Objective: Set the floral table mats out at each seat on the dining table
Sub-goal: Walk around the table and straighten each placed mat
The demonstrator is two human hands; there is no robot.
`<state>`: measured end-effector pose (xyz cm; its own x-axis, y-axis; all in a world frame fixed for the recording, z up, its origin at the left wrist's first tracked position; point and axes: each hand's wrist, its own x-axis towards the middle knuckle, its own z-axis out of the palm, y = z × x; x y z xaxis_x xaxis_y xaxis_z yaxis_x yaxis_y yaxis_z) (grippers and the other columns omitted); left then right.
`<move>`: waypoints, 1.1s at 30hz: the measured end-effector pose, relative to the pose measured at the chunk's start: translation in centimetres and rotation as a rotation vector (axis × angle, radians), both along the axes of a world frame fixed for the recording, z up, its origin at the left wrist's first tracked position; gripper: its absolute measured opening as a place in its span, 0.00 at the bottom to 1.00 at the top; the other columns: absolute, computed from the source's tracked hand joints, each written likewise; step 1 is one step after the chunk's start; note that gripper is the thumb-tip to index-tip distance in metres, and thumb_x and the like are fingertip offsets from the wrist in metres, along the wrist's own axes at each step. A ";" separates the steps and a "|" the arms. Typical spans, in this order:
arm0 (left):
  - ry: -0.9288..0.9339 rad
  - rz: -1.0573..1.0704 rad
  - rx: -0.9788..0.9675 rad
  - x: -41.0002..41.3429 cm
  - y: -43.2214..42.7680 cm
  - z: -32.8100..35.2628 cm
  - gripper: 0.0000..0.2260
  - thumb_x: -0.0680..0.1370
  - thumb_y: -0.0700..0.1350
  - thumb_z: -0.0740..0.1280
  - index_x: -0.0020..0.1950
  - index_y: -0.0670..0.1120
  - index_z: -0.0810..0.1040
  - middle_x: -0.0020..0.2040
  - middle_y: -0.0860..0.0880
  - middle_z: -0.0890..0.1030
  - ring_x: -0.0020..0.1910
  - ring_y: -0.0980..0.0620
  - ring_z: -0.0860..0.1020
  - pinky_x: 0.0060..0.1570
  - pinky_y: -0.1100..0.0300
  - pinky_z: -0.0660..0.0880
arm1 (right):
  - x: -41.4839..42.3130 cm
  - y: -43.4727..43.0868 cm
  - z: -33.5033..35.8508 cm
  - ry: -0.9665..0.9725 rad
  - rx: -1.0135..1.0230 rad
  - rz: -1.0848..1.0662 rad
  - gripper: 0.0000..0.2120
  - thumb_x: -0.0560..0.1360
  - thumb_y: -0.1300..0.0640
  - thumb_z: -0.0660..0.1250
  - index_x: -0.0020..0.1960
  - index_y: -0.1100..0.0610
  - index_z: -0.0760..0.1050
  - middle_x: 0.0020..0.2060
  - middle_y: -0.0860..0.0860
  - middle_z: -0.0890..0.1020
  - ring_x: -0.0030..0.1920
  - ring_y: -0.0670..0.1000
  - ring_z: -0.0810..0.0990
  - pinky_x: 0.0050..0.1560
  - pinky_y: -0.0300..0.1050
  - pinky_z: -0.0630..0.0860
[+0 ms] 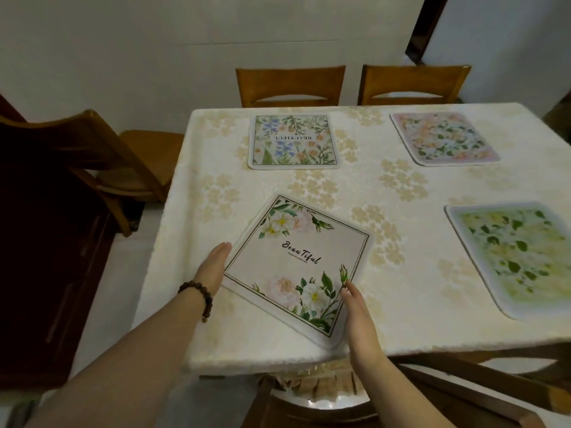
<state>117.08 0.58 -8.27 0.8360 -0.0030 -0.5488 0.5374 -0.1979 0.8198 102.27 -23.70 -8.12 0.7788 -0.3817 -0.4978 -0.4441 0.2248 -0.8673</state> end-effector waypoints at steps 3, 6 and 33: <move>0.037 0.031 -0.049 -1.9 -0.2 -0.3 0.26 0.80 0.58 0.56 0.76 0.50 0.60 0.74 0.51 0.65 0.73 0.52 0.61 0.64 0.61 0.55 | 0.4 -2.0 0.1 0.008 -0.030 0.035 0.21 0.81 0.49 0.57 0.73 0.50 0.65 0.70 0.51 0.71 0.67 0.51 0.69 0.65 0.46 0.65; 0.075 0.092 -0.085 -3.7 -0.6 -0.7 0.27 0.80 0.59 0.57 0.75 0.48 0.62 0.74 0.50 0.66 0.72 0.52 0.62 0.64 0.61 0.56 | 1.0 -4.3 0.0 0.011 -0.063 0.092 0.20 0.81 0.48 0.58 0.71 0.50 0.68 0.69 0.51 0.73 0.67 0.52 0.70 0.66 0.47 0.66; 0.043 0.264 -0.169 -10.0 -4.5 -1.2 0.28 0.78 0.61 0.59 0.76 0.52 0.61 0.75 0.52 0.65 0.72 0.50 0.63 0.73 0.49 0.56 | -0.1 -8.8 -1.2 0.029 -0.107 0.191 0.22 0.81 0.45 0.56 0.72 0.52 0.67 0.69 0.51 0.73 0.69 0.52 0.70 0.72 0.55 0.63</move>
